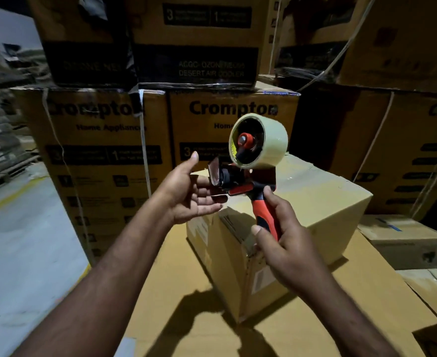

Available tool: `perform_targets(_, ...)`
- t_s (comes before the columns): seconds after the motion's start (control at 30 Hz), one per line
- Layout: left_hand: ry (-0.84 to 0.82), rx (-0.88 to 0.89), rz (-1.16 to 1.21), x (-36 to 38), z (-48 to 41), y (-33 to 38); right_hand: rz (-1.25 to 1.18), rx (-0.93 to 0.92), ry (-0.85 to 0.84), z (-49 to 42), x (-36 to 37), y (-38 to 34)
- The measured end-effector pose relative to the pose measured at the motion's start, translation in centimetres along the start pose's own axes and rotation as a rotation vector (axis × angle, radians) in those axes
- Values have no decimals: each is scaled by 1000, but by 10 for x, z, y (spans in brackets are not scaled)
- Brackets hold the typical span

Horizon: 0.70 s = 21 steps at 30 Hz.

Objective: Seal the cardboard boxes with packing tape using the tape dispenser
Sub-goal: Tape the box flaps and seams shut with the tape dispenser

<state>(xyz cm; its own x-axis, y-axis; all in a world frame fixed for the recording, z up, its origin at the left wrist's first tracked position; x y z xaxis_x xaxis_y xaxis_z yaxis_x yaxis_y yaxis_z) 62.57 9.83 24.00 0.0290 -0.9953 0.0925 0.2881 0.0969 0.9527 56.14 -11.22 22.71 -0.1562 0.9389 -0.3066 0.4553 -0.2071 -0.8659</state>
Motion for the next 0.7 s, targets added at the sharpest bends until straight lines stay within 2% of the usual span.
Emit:
perform_targets(0.07,-9,-72,137,0,3,2,-4,-40,-12,-2,0,-4)
perform_targets(0.17,-11,-84,257,3,6,6,24,-106,-29,-4,1,-8)
perform_targets(0.27,14,-79,340,1,5,10,80,-144,-30,-10,2,-8)
perform_targets(0.5,13,-49,456,-4,6,17,30,-163,-62,-27,-1,-3)
perform_targets(0.57,7,-49,436,-9,4,18,30,-163,-71,-30,0,-2)
perform_targets(0.7,59,-16,222,-22,-1,25,38,-185,-72,-37,2,-1)
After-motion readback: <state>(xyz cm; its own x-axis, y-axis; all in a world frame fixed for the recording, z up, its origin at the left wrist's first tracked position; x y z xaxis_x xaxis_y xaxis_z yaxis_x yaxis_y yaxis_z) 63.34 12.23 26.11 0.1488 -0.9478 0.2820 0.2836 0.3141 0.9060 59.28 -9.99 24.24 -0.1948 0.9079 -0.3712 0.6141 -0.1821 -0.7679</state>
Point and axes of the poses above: each hand's wrist, its own z-axis away from the middle knuckle, its own x-axis out of the palm, y = z × x, the point moved 5 cm from there along -z, towards the middle knuckle, and after that the axes turned 14 degrees about -z, right-handed, at the moved point
